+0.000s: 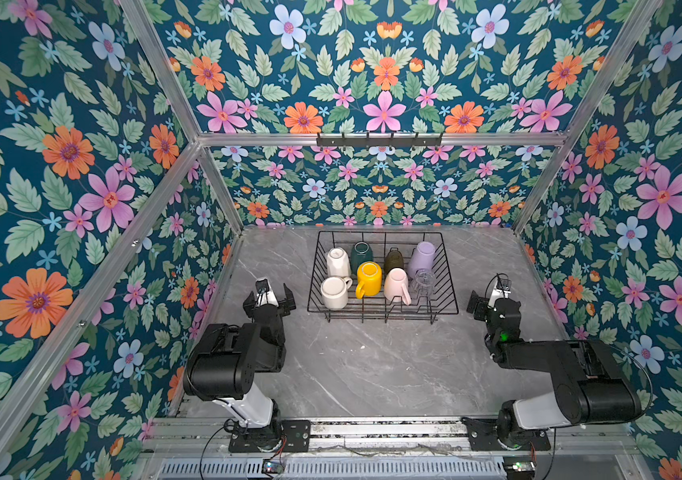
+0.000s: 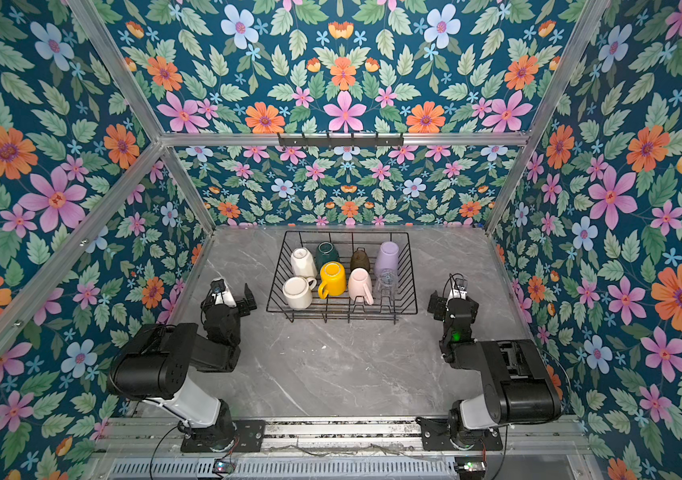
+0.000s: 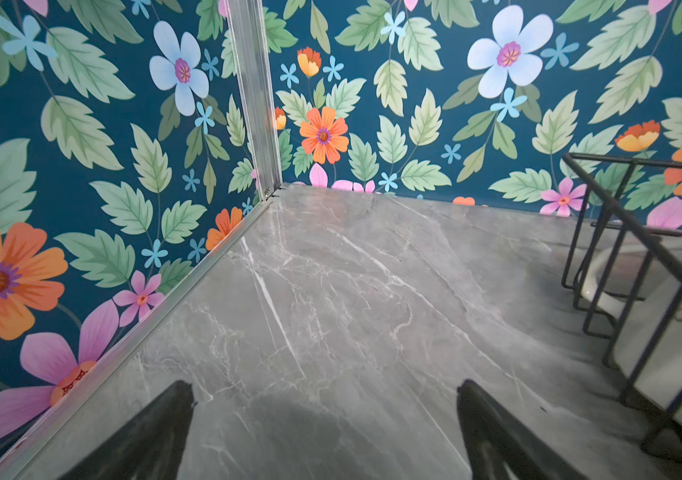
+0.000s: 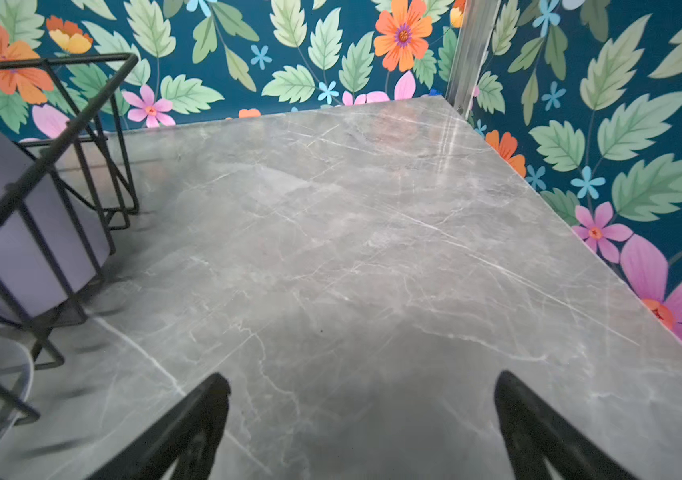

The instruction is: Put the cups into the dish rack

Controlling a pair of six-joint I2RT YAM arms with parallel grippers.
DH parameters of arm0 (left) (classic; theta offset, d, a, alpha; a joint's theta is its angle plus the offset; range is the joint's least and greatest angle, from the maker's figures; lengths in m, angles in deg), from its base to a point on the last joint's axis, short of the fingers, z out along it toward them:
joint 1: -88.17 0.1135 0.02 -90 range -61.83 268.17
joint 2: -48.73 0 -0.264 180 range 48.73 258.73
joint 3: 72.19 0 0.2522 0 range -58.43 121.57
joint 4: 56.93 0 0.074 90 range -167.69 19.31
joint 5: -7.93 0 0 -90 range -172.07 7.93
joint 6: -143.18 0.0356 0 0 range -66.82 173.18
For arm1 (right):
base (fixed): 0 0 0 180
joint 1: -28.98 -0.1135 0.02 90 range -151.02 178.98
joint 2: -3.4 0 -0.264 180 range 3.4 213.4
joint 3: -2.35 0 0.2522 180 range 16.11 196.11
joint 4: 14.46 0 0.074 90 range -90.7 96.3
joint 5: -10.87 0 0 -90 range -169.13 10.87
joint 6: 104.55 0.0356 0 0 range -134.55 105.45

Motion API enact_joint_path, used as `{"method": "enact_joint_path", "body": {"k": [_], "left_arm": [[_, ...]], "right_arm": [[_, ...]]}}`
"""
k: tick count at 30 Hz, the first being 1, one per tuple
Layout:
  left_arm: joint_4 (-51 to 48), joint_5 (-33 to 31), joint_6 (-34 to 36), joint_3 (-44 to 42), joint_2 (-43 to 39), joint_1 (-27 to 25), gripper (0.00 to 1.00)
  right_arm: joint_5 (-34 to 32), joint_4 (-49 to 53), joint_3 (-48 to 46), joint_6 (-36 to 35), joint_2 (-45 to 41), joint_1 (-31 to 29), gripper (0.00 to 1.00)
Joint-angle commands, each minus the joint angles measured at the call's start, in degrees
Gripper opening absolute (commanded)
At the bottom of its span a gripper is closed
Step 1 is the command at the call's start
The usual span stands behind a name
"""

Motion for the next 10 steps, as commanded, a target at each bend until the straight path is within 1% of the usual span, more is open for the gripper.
{"method": "enact_joint_path", "body": {"k": [1, 3, 4, 6, 10], "left_arm": [[-0.6, 0.0, 0.6, 0.1, 0.0, 0.0, 1.00], [-0.4, 1.4, 1.3, 0.0, 0.0, -0.2, 1.00], [-1.3, 1.4, 1.2, 0.6, 0.1, -0.2, 1.00], [-2.0, 2.2, 0.9, 0.8, 0.1, 0.0, 1.00], [-1.3, 1.9, 1.1, 0.5, 0.0, 0.0, 1.00]], "right_arm": [[0.5, -3.5, -0.1, 0.2, 0.6, 0.1, 0.99], [0.6, -0.7, 0.3, 0.7, -0.4, 0.1, 0.99], [0.5, -2.5, 0.1, 0.3, 0.2, 0.1, 0.99], [0.6, -1.0, 0.2, 0.7, -0.3, 0.1, 0.99], [0.6, -1.7, 0.2, 0.5, -0.1, 0.1, 0.99]]}}
